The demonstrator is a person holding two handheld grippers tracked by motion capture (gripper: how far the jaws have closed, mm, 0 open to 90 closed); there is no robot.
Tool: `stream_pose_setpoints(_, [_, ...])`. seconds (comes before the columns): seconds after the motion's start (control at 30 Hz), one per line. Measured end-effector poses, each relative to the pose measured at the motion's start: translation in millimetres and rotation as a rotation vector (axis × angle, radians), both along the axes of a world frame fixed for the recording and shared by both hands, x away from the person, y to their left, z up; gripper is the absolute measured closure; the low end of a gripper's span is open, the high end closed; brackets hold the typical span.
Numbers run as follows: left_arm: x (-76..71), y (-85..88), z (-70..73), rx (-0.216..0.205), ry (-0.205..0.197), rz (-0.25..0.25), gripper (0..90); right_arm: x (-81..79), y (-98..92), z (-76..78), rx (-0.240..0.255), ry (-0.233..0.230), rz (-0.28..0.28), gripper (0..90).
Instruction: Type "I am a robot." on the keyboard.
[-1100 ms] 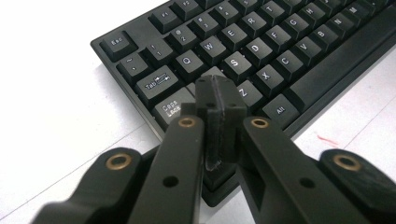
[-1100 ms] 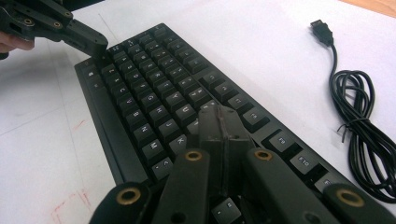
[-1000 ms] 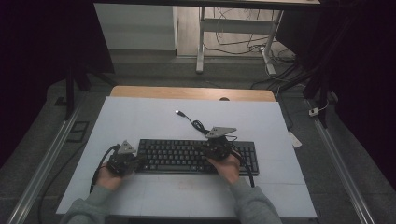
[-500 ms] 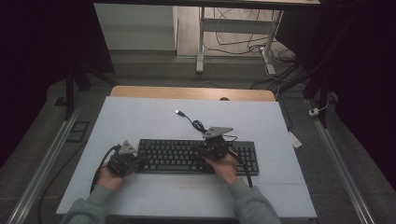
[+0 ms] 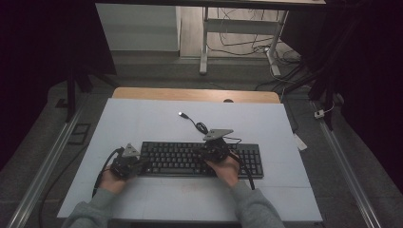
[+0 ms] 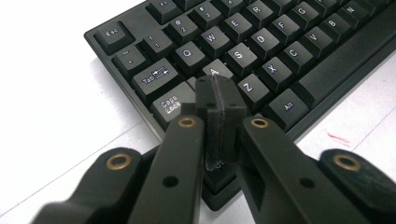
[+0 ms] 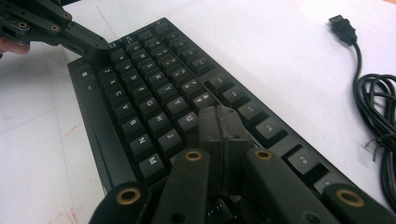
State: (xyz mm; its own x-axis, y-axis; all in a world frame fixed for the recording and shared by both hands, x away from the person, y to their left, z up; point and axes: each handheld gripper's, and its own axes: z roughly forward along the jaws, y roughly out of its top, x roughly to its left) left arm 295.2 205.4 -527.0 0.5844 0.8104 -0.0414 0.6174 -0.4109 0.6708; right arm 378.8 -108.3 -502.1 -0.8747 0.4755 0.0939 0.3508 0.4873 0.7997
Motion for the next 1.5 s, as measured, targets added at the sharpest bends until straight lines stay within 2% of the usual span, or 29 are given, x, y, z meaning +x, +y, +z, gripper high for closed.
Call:
stream_pose_setpoints(0.17, [-0.1, 0.2, 0.0, -0.001, 0.001, -0.001, 88.8, 0.9, 11.4, -4.5, -0.014, 0.001, 0.019, 89.9])
stream_pose_setpoints(0.3, [-0.1, 0.5, -0.1, -0.007, 0.004, 0.000, 88.8, 1.9, 19.3, -10.2, -0.054, 0.005, 0.022, 89.9])
stream_pose_setpoints(0.37, [0.0, 0.6, -0.1, -0.008, 0.004, -0.001, 88.8, 1.9, 19.9, -10.5, -0.075, -0.004, 0.018, 89.9])
stream_pose_setpoints(0.87, [-0.1, 0.6, -0.2, -0.006, 0.004, 0.000, 88.8, 3.6, 22.2, -16.1, -0.085, 0.000, 0.016, 89.9])
stream_pose_setpoints(0.93, [-0.1, 0.6, -0.2, -0.006, 0.004, 0.000, 88.8, 3.6, 22.4, -16.2, -0.092, -0.006, 0.018, 90.0])
stream_pose_setpoints(1.0, [-0.1, 0.5, -0.2, -0.006, 0.003, 0.000, 88.8, 2.4, 23.9, -18.0, -0.121, -0.031, 0.018, 90.0])
stream_pose_setpoints(1.17, [-0.5, 0.2, 0.0, -0.003, 0.002, 0.003, 88.8, 1.5, 23.3, -16.7, -0.104, -0.038, 0.020, 90.0])
stream_pose_setpoints(1.27, [-1.6, 0.7, 1.4, -0.008, -0.010, 0.009, 88.8, 1.5, 18.6, -11.3, -0.062, -0.038, 0.010, 90.0])
stream_pose_setpoints(1.3, [-1.6, 0.7, 1.4, -0.008, -0.010, 0.009, 88.8, 1.5, 18.6, -11.3, -0.062, -0.038, 0.010, 90.0])
stream_pose_setpoints(1.33, [-3.2, 1.9, 3.8, -0.022, -0.025, 0.013, 88.8, 0.7, 14.6, -6.7, -0.036, -0.038, 0.002, 90.0])
stream_pose_setpoints(1.5, [-5.0, 4.9, 7.6, -0.052, -0.053, 0.023, 88.7, -1.7, 2.7, 2.8, -0.001, -0.037, -0.008, 90.0])
